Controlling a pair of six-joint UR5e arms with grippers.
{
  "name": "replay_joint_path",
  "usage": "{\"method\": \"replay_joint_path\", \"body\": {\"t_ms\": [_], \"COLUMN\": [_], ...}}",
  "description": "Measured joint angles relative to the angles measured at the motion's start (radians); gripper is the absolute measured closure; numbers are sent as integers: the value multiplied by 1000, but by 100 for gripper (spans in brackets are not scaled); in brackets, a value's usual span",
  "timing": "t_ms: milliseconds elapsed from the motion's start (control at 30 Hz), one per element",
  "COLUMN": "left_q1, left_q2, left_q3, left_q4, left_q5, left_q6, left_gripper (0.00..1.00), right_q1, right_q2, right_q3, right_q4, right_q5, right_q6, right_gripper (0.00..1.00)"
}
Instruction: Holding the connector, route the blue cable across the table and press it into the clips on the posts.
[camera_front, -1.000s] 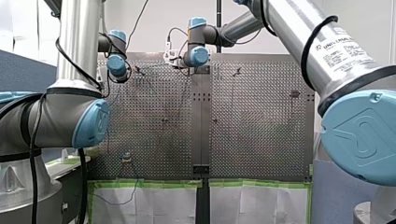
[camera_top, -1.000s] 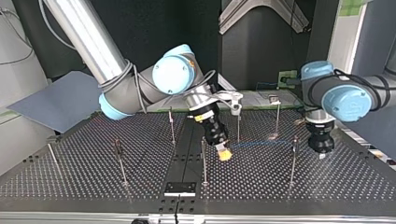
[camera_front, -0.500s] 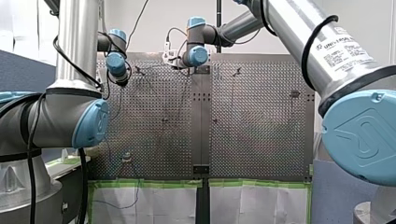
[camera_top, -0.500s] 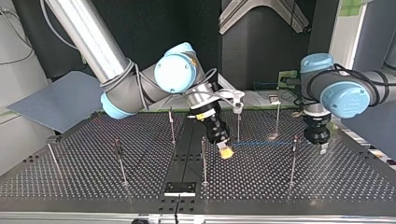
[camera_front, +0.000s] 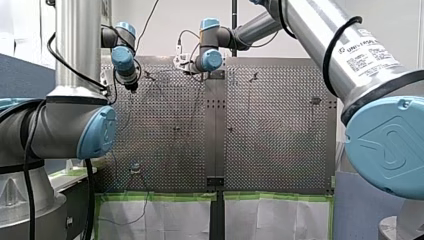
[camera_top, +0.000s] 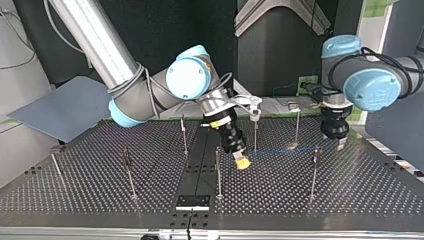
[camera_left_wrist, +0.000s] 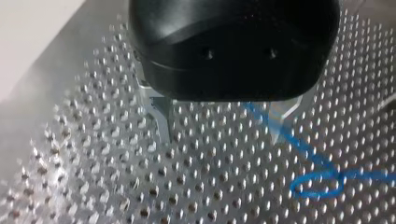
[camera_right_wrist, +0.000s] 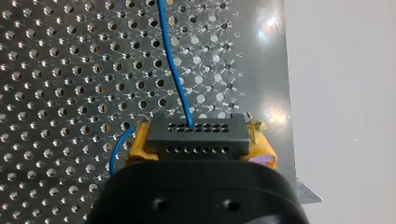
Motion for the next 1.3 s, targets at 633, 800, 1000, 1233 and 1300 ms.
{"method": "replay_joint_path", "body": {"t_ms": [633,800,1000,1233,1300], "left_q1": [-44,-67,-96,-119,-122], "left_q2": [132,162,188,188,182], "left_q3": [-58,-60,-60,-61,-60], "left_q4": [-31,-30,-12,28,39], "left_q5": [31,37,59,96,100], "left_q6": [-29,-28,-28,-23,-16], "left_gripper": [0,0,0,0,0], "right_q1": [1,-1,-5,-4,-4], "right_q2": [3,3,3,4,4], "right_q3": [0,0,0,0,0], "right_q4": [7,14,22,26,26], "right_q5": [4,17,28,31,31], "right_q6": [0,0,0,0,0], "right_gripper": [100,100,100,100,100]}}
